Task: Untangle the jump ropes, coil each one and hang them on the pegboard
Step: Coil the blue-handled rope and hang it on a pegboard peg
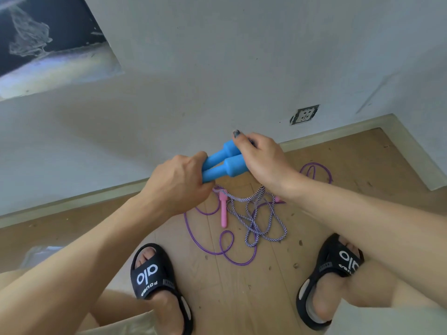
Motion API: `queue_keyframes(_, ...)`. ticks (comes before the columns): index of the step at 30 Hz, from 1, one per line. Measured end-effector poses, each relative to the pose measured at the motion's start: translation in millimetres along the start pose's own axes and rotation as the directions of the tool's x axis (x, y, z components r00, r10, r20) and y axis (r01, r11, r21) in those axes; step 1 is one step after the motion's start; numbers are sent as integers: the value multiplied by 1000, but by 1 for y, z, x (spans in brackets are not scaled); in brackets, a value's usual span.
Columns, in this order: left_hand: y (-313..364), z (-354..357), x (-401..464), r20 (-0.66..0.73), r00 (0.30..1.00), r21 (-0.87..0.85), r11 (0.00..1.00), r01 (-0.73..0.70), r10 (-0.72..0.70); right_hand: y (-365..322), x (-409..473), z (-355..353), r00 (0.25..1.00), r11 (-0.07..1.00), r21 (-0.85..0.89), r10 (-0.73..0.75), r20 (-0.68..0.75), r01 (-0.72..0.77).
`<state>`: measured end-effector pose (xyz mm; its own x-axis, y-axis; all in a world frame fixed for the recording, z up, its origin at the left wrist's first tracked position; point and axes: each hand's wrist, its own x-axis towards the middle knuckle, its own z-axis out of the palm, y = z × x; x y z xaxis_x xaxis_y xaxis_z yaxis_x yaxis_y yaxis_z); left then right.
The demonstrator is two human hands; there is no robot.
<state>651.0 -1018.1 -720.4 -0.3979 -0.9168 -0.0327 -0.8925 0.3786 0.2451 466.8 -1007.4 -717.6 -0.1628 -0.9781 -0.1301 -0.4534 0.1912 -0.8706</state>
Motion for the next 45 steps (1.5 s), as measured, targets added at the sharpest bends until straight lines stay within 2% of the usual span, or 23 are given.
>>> queue_keyframes(4,-3,-5,0,-21,1000,58,998,-3,4,-1,0,-1,999,999,-18,-29,27,30)
queue_keyframes(7,-4,-4,-3,-53,996,26,998,-65,66,-1,0,-4,999,999,-28,-30,32,31)
queue_keyframes(10,-5,-3,-5,-82,991,-30,994,-107,105,-1,5,-10,997,999,-29,29,76,-27)
queue_keyframes(13,-9,-6,-3,-115,990,18,997,-78,80,-1,7,-12,988,997,12,68,135,-70)
queue_keyframes(18,-7,-9,0,-118,992,88,995,-39,49,-1,-7,-3,993,997,-10,-79,88,80)
queue_keyframes(23,-3,-8,-1,-139,990,131,991,-2,20,-1,-6,-2,994,994,-6,-110,22,111)
queue_keyframes(28,-4,-6,-5,-231,955,154,976,-152,185,-1,-7,-3,996,996,8,-89,-7,89)
queue_keyframes(31,-5,-6,-7,-209,954,179,968,-178,214,-2,-6,-4,997,997,5,-72,-4,72)
queue_keyframes(38,-10,-15,-2,-83,995,147,988,-50,63,-4,0,-3,992,998,56,-18,125,11)
queue_keyframes(41,-14,-19,-1,-40,999,14,999,-35,36,-9,3,-11,992,995,98,-44,122,33)
queue_keyframes(45,-11,-24,-1,102,995,-201,979,17,3,-5,10,-13,995,991,113,-75,72,66)
